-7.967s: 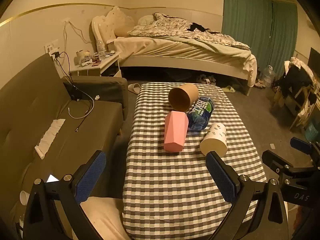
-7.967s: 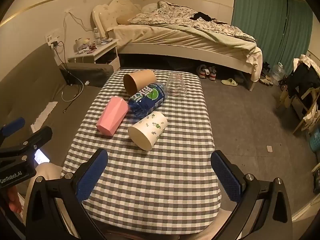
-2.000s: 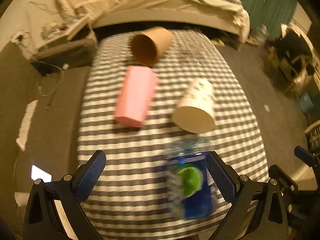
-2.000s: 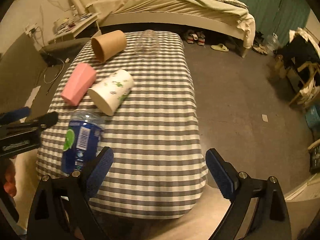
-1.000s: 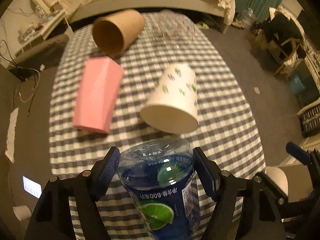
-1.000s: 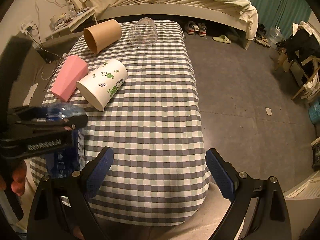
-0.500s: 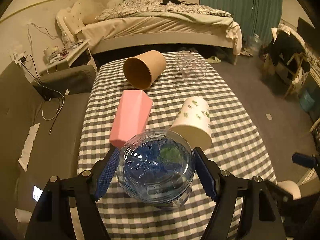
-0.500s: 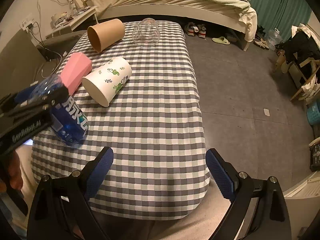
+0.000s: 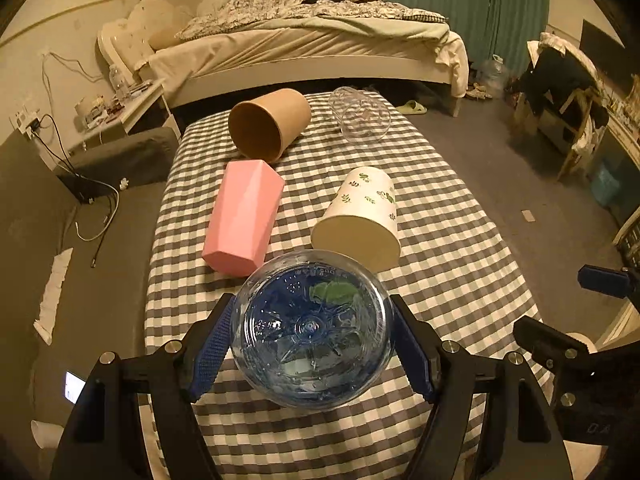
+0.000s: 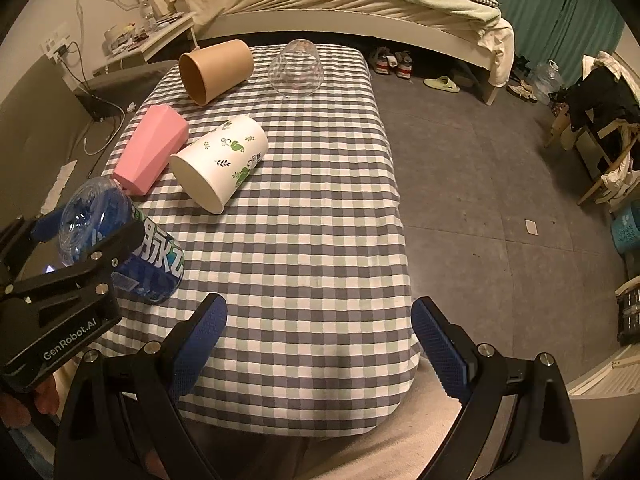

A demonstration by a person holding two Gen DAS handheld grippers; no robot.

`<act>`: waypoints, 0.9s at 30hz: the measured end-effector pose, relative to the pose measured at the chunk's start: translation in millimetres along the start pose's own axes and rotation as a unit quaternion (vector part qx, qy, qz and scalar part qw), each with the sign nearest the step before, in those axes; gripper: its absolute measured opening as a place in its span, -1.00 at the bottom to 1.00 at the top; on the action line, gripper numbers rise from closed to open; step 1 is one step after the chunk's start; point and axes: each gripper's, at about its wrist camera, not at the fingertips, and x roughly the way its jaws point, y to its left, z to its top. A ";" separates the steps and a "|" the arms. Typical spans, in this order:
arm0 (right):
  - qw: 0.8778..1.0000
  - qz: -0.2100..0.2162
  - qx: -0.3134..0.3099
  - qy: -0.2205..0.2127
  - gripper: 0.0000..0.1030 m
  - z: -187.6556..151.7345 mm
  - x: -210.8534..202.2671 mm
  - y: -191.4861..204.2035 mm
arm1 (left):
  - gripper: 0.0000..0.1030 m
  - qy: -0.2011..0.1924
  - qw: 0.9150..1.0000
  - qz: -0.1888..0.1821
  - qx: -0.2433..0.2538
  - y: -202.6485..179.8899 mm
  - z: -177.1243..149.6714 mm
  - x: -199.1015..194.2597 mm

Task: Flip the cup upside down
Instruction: 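Rotate the held bottle upright with the left tool and lower it, then set the bottle standing on the table and open the left tool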

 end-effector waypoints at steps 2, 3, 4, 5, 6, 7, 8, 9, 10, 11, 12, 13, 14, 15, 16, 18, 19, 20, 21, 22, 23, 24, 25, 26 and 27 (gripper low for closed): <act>1.000 -0.003 0.001 -0.001 0.82 -0.3 -2.2 -1.9 | 0.50 -0.002 1.000 -0.001 0.005 -1.2 1.1 -2.1; 1.000 -0.003 0.001 -0.002 0.82 -0.4 -3.3 -2.8 | 0.52 -0.003 1.000 0.000 0.006 -1.5 1.9 -3.7; 1.000 -0.004 0.002 -0.002 0.82 -0.4 -4.3 -3.7 | 0.56 -0.002 1.000 0.002 0.006 -1.3 3.0 -5.4; 1.000 -0.006 0.003 -0.003 0.82 -0.4 -5.6 -4.7 | 0.56 -0.002 1.000 0.003 0.006 -0.9 4.3 -8.1; 1.000 -0.007 0.004 -0.003 0.82 -0.8 -6.7 -5.3 | 0.57 -0.005 1.000 0.001 0.003 -0.2 5.9 -12.2; 1.000 -0.007 0.004 -0.005 0.82 -0.8 -8.4 -5.8 | 0.57 -0.010 1.000 -0.002 0.001 0.7 7.7 -16.4; 1.000 -0.007 0.005 -0.007 0.82 -0.5 -10.6 -6.2 | 0.57 -0.014 1.000 -0.004 0.000 1.7 9.3 -20.1; 1.000 -0.007 0.006 -0.009 0.82 -0.1 -13.2 -6.5 | 0.57 -0.019 1.000 -0.006 -0.002 3.3 11.8 -25.5; 1.000 -0.007 0.007 -0.011 0.82 0.3 -15.2 -7.0 | 0.57 -0.024 1.000 -0.008 -0.004 4.4 13.6 -29.6; 1.000 -0.007 0.008 -0.015 0.82 0.6 -18.1 -7.0 | 0.57 -0.030 0.999 -0.010 -0.006 5.6 15.4 -33.9; 1.000 -0.007 0.008 -0.018 0.82 0.9 -20.5 -6.7 | 0.57 -0.034 0.999 -0.012 -0.007 6.7 17.4 -37.7; 1.000 -0.007 0.008 -0.021 0.82 1.3 -23.6 -6.0 | 0.57 -0.039 0.999 -0.014 -0.008 7.8 19.4 -42.2; 1.000 -0.008 0.007 -0.022 0.82 1.6 -25.7 -5.1 | 0.57 -0.043 0.999 -0.016 -0.011 9.1 21.1 -46.8; 1.000 -0.009 0.006 -0.025 0.82 1.7 -28.3 -4.1 | 0.57 -0.048 0.999 -0.018 -0.013 10.5 22.3 -50.8; 1.000 -0.010 0.005 -0.027 0.82 1.5 -31.1 -3.0 | 0.57 -0.055 0.998 -0.021 -0.017 12.5 23.9 -56.6; 0.999 -0.010 0.004 -0.032 0.82 1.8 -36.6 -1.2 | 0.57 -0.067 0.997 -0.026 -0.021 16.9 27.0 -67.3; 0.999 -0.010 0.004 -0.035 0.82 2.1 -39.8 -0.4 | 0.57 -0.075 0.996 -0.028 -0.025 20.1 29.1 -74.4; 0.999 -0.010 0.003 -0.038 0.82 2.2 -42.4 0.2 | 0.57 -0.081 0.996 -0.030 -0.029 23.0 30.6 -80.1; 0.999 -0.010 0.003 -0.042 0.82 2.7 -45.4 0.9 | 0.57 -0.085 0.995 -0.031 -0.033 25.3 31.8 -84.1; 0.999 -0.010 0.002 -0.048 0.82 3.5 -50.3 2.0 | 0.57 -0.091 0.995 -0.033 -0.038 29.6 33.6 -90.1; 0.999 -0.009 0.001 -0.053 0.82 3.9 -53.4 2.6 | 0.57 -0.097 0.994 -0.033 -0.043 33.5 34.5 -95.7; 0.998 -0.008 0.000 -0.058 0.82 4.9 -57.8 4.1 | 0.57 -0.101 0.993 -0.031 -0.047 36.3 34.5 -99.8; 0.998 -0.006 -0.001 -0.065 0.82 6.1 -63.1 5.6 | 0.57 -0.106 0.993 -0.029 -0.051 40.2 34.9 -104.7; 0.998 -0.005 -0.002 -0.070 0.82 7.5 -66.6 6.7 | 0.57 -0.110 0.992 -0.028 -0.054 44.6 34.6 -108.8; 0.997 -0.003 -0.002 -0.075 0.82 8.5 -70.3 8.2 | 0.57 -0.113 0.991 -0.028 -0.058 48.3 34.1 -112.6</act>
